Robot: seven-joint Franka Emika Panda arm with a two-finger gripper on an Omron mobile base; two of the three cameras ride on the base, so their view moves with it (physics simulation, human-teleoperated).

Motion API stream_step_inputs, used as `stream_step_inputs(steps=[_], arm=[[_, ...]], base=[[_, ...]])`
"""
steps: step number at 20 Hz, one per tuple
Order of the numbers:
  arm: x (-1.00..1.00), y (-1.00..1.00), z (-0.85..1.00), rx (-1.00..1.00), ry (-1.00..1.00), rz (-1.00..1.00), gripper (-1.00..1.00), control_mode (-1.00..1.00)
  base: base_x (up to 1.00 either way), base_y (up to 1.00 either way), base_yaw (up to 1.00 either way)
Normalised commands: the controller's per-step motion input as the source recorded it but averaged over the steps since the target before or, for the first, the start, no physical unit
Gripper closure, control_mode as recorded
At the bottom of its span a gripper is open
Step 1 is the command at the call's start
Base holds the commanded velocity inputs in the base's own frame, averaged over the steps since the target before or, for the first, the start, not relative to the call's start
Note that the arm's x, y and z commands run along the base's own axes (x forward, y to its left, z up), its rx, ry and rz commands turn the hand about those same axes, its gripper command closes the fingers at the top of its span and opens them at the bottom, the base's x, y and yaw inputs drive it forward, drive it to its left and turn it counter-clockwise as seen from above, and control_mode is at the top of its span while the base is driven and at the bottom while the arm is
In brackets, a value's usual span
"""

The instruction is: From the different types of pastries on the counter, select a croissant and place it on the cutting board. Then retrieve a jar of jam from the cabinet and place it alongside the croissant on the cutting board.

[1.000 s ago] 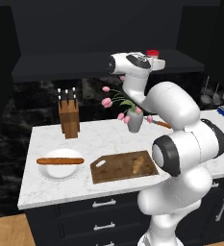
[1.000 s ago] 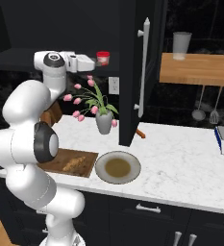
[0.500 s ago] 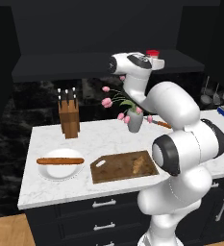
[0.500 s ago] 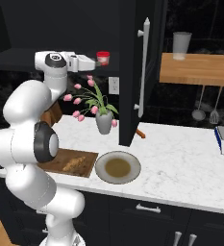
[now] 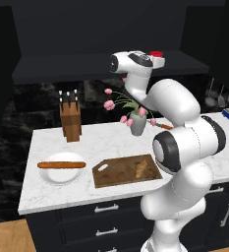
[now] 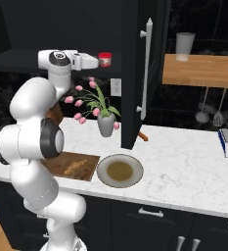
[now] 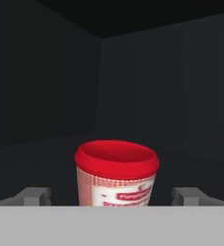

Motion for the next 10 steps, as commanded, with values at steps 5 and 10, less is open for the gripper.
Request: stream_step_inputs(steps=[5, 10], arm=[[0.02, 0.00, 0.00, 0.00, 0.00, 0.00, -1.00, -1.00], [0.07, -0.32, 0.00, 0.01, 0.00, 0.00, -1.00, -1.00]], base=[[0.00, 0.00, 0.00], [0.00, 0.00, 0.00]])
